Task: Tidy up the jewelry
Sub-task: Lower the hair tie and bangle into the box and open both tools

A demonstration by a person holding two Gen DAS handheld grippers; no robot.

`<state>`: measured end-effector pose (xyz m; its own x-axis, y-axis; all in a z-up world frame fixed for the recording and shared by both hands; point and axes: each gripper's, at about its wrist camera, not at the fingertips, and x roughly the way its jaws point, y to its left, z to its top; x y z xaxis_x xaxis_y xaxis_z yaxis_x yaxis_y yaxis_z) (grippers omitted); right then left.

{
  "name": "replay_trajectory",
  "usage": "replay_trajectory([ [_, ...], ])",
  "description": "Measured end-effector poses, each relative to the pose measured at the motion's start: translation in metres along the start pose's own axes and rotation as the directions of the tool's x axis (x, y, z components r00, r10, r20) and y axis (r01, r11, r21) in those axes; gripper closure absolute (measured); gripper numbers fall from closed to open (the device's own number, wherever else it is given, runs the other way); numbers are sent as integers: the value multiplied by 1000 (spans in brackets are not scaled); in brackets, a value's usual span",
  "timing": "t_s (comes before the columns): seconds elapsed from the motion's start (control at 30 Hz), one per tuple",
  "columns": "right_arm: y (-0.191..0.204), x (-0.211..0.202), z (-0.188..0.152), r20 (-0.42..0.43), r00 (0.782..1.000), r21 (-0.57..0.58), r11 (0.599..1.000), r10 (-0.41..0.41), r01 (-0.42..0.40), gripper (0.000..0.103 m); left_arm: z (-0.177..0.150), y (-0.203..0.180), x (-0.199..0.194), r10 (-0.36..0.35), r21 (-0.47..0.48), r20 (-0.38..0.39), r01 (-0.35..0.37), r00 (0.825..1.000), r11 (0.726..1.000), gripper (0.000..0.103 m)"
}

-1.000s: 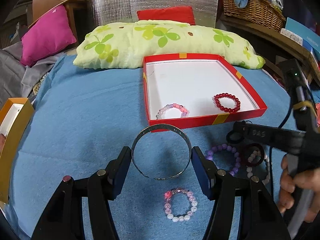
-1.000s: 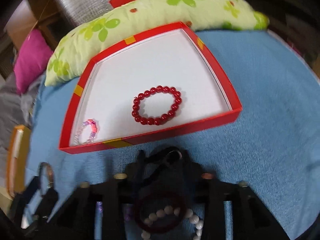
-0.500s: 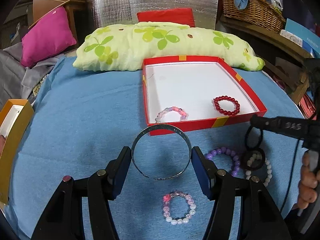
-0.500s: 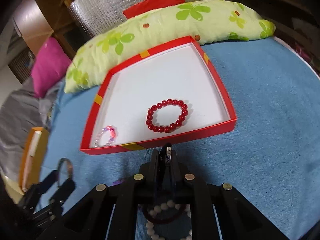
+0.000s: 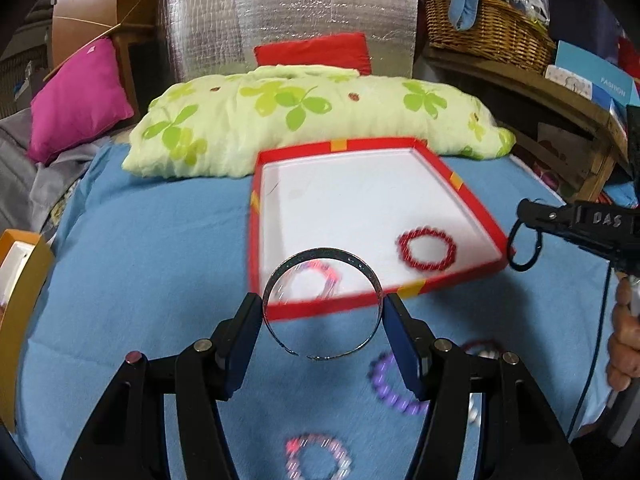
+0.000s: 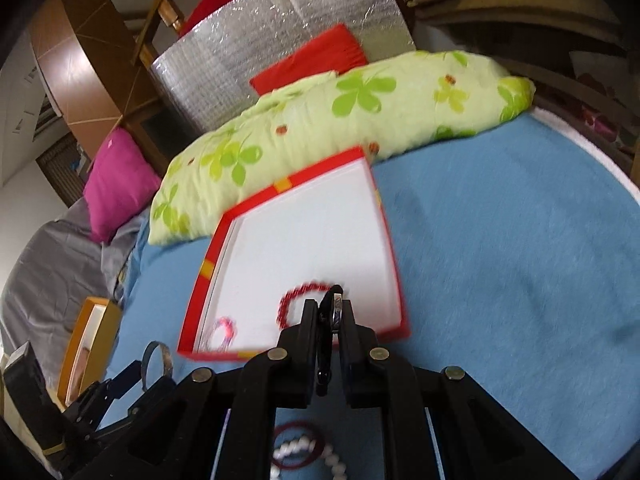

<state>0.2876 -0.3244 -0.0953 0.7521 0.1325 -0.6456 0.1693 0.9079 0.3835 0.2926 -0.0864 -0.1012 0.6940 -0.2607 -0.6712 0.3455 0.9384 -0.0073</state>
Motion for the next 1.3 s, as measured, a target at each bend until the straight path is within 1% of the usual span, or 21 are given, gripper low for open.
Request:
replay_trajectory([
  [0.07,0,5,7,14,1000,-16,1000,-11,12,92,10,-1,7,-18,-11,8,18,1000,1000,40],
  [0.13,1,15,14,18,999,-40,999,-37,37,92,20,-2,15,-12,-5,18,12,1000,1000,40],
  [0.17,2,21,17,18,999,-46,998,-43,44,92,24,-3,21,-9,-3,12,9,1000,1000,40],
  [0.27,7,43,23,16,998,-82,995,-58,60,92,32,-1,40,-38,-23,-17,38,999,999,40],
  [0.33,9,54,25,7,998,-94,994,-62,63,92,40,-1,52,-42,-17,-29,42,999,999,40],
  [0.4,9,67,31,-7,998,-78,995,-58,58,92,47,0,62,-36,-8,-29,36,999,999,40],
  [0.53,10,83,43,-10,999,-33,999,-39,39,92,56,3,78,-48,-19,-49,48,998,999,39],
  [0.63,10,97,51,-26,999,9,1000,-18,19,92,59,0,90,-62,-12,-71,61,996,998,39],
  [0.7,10,105,55,-43,999,34,999,1,0,92,59,-5,96,-57,4,-84,58,995,998,39],
  [0.77,11,115,58,-64,998,60,998,18,-14,89,58,-8,99,-53,18,-95,55,994,998,39],
  [0.87,12,124,59,-79,996,90,996,31,-24,89,56,-12,102,-45,45,-95,50,994,998,39],
  [0.93,12,127,59,-84,996,92,996,23,-16,88,55,-11,103,-34,59,-93,40,995,997,39],
  [0.97,11,129,59,-84,996,91,996,13,-6,84,55,-10,103,-31,61,-97,37,995,997,39],
  [1.0,10,129,59,-87,996,94,996,6,2,78,54,-7,103,-26,58,-102,32,994,998,39],
  [1.07,3,130,59,-99,995,128,992,14,-1,74,53,-2,101,-18,51,-100,23,995,998,39],
  [1.23,-7,122,62,-86,996,148,989,3,9,74,53,14,87,17,28,-78,-15,997,999,39],
  [1.3,-7,116,62,-83,997,139,990,1,11,74,52,26,80,42,7,-68,-42,997,999,38],
])
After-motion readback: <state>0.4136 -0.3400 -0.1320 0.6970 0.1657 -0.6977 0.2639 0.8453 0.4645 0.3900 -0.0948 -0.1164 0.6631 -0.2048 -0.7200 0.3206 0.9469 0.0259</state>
